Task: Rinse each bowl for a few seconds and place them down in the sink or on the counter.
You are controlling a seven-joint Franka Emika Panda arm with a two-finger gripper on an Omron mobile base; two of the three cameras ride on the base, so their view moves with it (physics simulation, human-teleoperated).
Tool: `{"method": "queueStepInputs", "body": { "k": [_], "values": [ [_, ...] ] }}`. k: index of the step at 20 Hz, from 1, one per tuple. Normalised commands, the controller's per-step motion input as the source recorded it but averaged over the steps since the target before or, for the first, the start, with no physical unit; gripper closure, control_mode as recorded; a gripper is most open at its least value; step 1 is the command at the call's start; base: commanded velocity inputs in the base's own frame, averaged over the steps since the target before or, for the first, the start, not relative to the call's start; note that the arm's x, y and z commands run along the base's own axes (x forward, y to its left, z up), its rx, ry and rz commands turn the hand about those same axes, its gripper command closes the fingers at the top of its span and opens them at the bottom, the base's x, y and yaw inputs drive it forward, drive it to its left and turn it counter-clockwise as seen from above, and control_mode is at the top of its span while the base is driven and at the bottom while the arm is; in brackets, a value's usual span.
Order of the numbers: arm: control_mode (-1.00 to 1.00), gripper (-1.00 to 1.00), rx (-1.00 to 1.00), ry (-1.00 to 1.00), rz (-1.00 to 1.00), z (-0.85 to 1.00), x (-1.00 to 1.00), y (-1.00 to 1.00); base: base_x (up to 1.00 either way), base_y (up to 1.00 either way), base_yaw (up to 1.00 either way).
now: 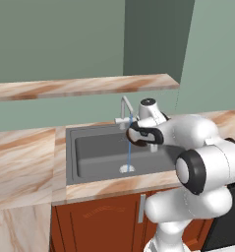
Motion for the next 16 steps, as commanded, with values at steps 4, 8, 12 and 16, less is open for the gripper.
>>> {"method": "queueStepInputs", "body": {
  "k": [4, 8, 12, 16],
  "values": [
    [-1.00, 1.00, 0.02, 0.00, 0.00, -0.12, 0.31, 0.00, 0.00, 0.00, 0.00],
    [-1.00, 1.00, 0.02, 0.00, 0.00, -0.11, 0.29, 0.00, 0.00, 0.00, 0.00],
    [-1.00, 1.00, 0.00, -0.01, 0.00, 0.03, 0.02, -0.07, 0.00, 0.00, 0.00],
    [-1.00, 1.00, -0.04, -0.04, 0.00, 0.15, -0.15, -0.10, 0.00, 0.00, 0.00]
  ]
}}
